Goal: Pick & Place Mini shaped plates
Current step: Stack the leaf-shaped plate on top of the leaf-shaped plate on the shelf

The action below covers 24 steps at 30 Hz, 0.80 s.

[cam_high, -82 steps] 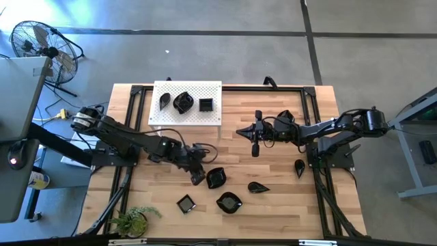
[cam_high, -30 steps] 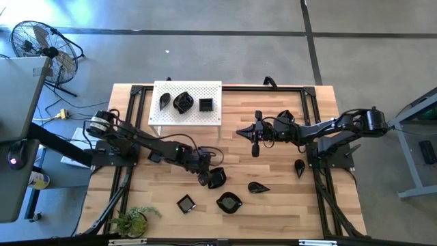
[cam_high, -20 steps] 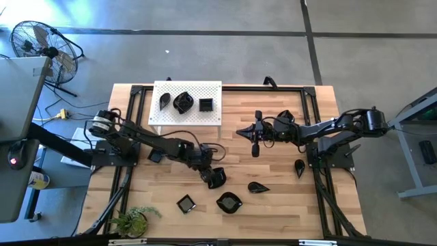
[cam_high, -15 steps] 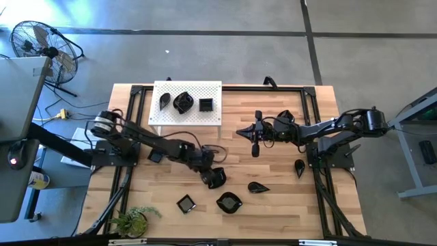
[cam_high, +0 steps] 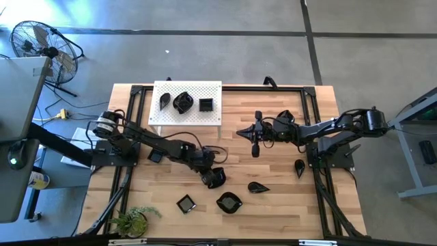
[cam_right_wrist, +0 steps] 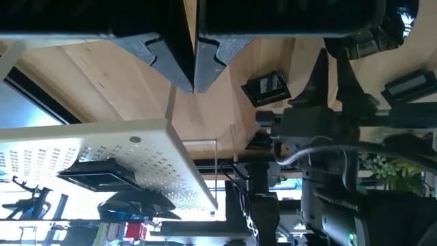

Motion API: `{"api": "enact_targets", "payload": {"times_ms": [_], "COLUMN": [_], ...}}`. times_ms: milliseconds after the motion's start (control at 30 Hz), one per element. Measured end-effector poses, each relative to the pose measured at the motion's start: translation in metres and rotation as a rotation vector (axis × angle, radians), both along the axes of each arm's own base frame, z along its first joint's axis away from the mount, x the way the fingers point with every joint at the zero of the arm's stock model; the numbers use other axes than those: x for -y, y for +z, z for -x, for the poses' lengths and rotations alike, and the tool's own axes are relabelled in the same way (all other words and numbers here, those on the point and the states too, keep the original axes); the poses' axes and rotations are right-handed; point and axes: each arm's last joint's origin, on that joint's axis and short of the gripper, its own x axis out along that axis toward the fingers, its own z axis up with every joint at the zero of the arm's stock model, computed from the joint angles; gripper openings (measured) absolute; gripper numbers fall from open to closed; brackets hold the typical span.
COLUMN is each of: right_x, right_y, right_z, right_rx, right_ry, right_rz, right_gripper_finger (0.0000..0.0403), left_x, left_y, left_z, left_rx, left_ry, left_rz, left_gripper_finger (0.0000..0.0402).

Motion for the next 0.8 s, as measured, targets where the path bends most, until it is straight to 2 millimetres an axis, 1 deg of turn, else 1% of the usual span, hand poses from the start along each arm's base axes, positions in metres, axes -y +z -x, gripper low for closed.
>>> {"api": "enact_targets", "payload": {"times_ms": [400, 567, 667, 800], "right_x": [0.0000, 0.0000, 0.0000, 0.0001], "right_y": [-0.0001, 0.0000, -0.0001, -0.0001], "right_z": [0.0000, 0.0000, 0.0000, 0.0000], "right_rx": [-0.001, 0.000, 0.000, 0.000], "right_ry": [0.000, 0.000, 0.000, 0.000], "right_rz": [0.000, 0.000, 0.000, 0.000], "right_gripper_finger": [0.0000, 0.0000, 0.0000, 0.0000], "left_x": [0.0004, 0.0005, 0.0003, -0.0026], "left_y": [0.0011, 0.0011, 0.0011, 0.0020], "left_z": [-0.0015, -0.0014, -0.0014, -0.0021], "left_rx": [0.022, 0.021, 0.014, 0.002], "left_ry": [-0.038, -0.040, -0.024, -0.022], "left_rz": [-0.018, -0.012, 0.019, 0.041], "left_gripper_finger": [0.0003, 0.0003, 0.0005, 0.0032]}}
